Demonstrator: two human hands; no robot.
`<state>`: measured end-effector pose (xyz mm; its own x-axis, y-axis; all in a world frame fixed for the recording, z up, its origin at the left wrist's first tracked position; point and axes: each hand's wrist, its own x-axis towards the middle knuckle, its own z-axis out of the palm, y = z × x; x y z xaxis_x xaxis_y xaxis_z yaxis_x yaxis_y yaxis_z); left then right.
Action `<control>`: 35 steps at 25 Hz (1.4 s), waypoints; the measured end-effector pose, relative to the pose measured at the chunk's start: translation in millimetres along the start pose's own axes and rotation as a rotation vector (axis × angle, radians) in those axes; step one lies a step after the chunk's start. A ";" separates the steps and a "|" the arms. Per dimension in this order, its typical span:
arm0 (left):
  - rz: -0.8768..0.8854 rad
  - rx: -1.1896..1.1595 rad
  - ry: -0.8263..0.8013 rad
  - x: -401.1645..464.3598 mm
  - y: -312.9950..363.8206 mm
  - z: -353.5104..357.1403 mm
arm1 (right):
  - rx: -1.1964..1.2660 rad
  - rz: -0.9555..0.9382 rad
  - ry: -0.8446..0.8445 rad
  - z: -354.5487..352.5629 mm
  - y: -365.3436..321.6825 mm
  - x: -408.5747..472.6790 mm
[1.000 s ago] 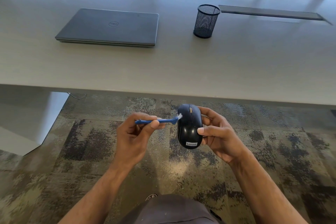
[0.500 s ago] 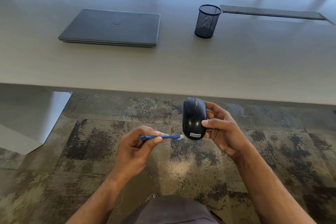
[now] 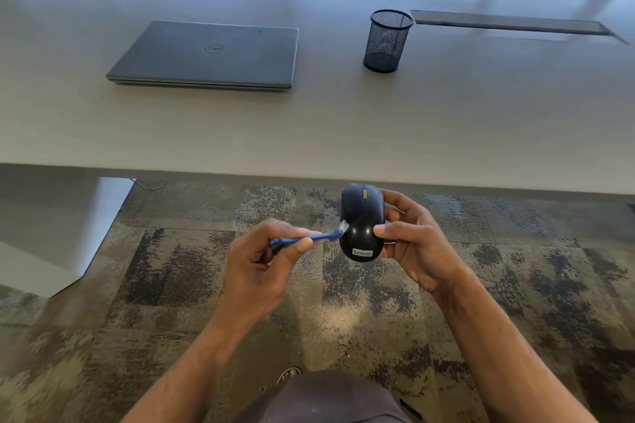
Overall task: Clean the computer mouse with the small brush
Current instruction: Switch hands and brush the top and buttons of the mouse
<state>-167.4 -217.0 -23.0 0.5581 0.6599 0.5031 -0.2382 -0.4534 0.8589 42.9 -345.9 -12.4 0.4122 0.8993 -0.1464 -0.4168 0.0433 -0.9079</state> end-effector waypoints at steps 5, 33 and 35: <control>-0.071 0.110 -0.053 -14.6 -2.6 -3.6 | 0.005 -0.014 0.035 -4.1 -3.1 2.3; -0.104 -0.157 0.023 4.7 13.0 -0.5 | -0.045 0.028 -0.011 11.4 10.2 6.9; -0.120 -0.061 0.030 8.7 14.8 -0.7 | -0.049 0.030 -0.006 12.2 11.2 5.8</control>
<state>-166.7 -217.5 -5.8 0.5618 0.7252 0.3981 -0.2198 -0.3331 0.9169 30.7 -335.0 -18.7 0.3952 0.9025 -0.1712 -0.3883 -0.0048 -0.9215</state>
